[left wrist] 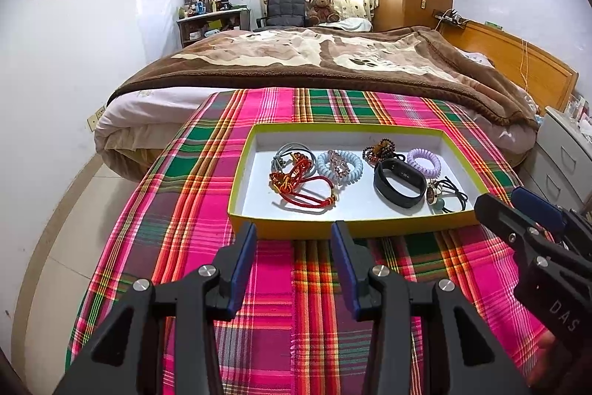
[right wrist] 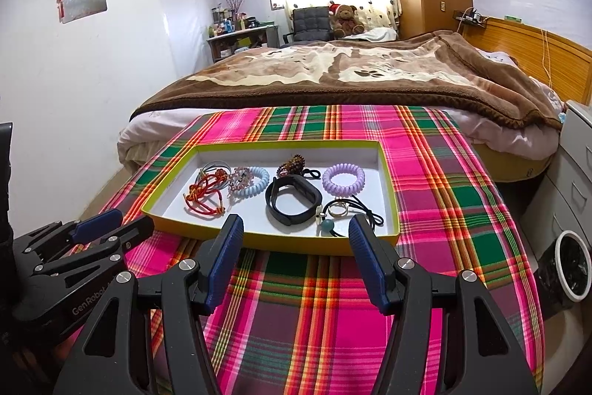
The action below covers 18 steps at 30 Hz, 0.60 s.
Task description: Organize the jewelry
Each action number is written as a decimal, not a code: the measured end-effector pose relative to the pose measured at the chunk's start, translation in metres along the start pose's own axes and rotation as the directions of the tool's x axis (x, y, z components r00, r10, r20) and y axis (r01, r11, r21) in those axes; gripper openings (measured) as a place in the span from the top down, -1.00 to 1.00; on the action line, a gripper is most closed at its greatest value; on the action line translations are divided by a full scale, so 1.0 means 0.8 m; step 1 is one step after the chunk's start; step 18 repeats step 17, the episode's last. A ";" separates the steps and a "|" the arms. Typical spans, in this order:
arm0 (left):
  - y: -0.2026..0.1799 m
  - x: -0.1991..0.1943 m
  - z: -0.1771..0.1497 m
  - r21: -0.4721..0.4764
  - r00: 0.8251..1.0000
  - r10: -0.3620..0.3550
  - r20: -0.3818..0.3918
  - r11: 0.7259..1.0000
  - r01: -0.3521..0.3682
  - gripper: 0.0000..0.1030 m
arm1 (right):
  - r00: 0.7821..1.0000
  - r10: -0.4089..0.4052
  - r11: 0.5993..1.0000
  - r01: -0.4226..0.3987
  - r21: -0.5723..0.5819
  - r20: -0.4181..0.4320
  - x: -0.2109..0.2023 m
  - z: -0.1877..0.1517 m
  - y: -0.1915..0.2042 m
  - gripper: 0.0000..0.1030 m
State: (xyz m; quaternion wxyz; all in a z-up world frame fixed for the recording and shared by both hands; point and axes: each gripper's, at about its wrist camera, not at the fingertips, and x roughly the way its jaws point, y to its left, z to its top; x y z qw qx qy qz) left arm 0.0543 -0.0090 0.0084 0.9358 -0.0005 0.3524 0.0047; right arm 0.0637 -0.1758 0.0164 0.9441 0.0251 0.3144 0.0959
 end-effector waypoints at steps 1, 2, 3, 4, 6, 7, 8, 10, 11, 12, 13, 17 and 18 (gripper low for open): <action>0.000 0.000 0.000 0.000 1.000 0.000 0.001 1.000 0.000 0.16 | 1.000 0.000 1.000 0.000 0.000 0.000 0.000 0.000 0.000 -0.16; 0.000 0.000 0.000 0.001 1.000 -0.001 0.001 1.000 0.001 0.16 | 1.000 0.001 1.000 -0.001 0.001 0.001 0.000 0.000 0.000 -0.16; 0.000 0.000 0.000 0.002 1.000 -0.002 0.000 1.000 0.002 0.16 | 1.000 0.000 1.000 0.000 0.000 -0.001 0.000 0.000 0.000 -0.16; 0.000 0.000 0.000 0.001 1.000 -0.001 0.000 1.000 0.001 0.16 | 1.000 -0.001 1.000 0.001 -0.001 -0.003 0.001 0.000 0.001 -0.16; 0.000 0.000 -0.001 0.002 1.000 -0.002 0.000 1.000 0.002 0.16 | 1.000 -0.001 1.000 0.001 -0.003 -0.004 0.000 0.000 0.000 -0.16; 0.000 0.001 -0.001 0.001 1.000 -0.001 -0.002 1.000 0.001 0.16 | 1.000 0.000 1.000 0.000 -0.003 -0.004 0.000 0.000 0.000 -0.16; -0.001 0.000 -0.001 0.001 1.000 0.001 -0.002 1.000 -0.001 0.16 | 1.000 0.000 1.000 0.000 -0.003 -0.003 0.000 0.000 0.000 -0.16; -0.001 -0.001 -0.001 0.000 1.000 0.002 -0.001 1.000 -0.002 0.16 | 1.000 0.001 1.000 -0.001 -0.003 -0.004 0.000 0.000 0.000 -0.16; -0.001 -0.001 0.000 -0.002 1.000 0.004 0.000 1.000 -0.004 0.16 | 1.000 0.000 1.000 0.000 -0.003 -0.003 0.000 0.000 0.000 -0.16; -0.001 -0.001 0.000 -0.005 1.000 0.005 0.002 1.000 -0.005 0.16 | 1.000 -0.001 1.000 0.001 -0.004 -0.004 0.000 0.000 0.000 -0.16; -0.002 -0.002 -0.001 -0.004 1.000 0.003 0.002 1.000 -0.003 0.16 | 1.000 -0.001 1.000 0.001 -0.004 -0.004 0.000 0.000 0.000 -0.16; -0.004 -0.003 -0.002 -0.005 1.000 0.002 0.004 1.000 -0.002 0.16 | 1.000 -0.001 1.000 0.001 -0.004 -0.005 -0.001 -0.001 0.000 -0.16; -0.004 -0.003 -0.002 -0.005 1.000 0.002 0.004 1.000 -0.002 0.16 | 1.000 -0.001 1.000 0.001 -0.004 -0.005 -0.001 -0.001 0.000 -0.16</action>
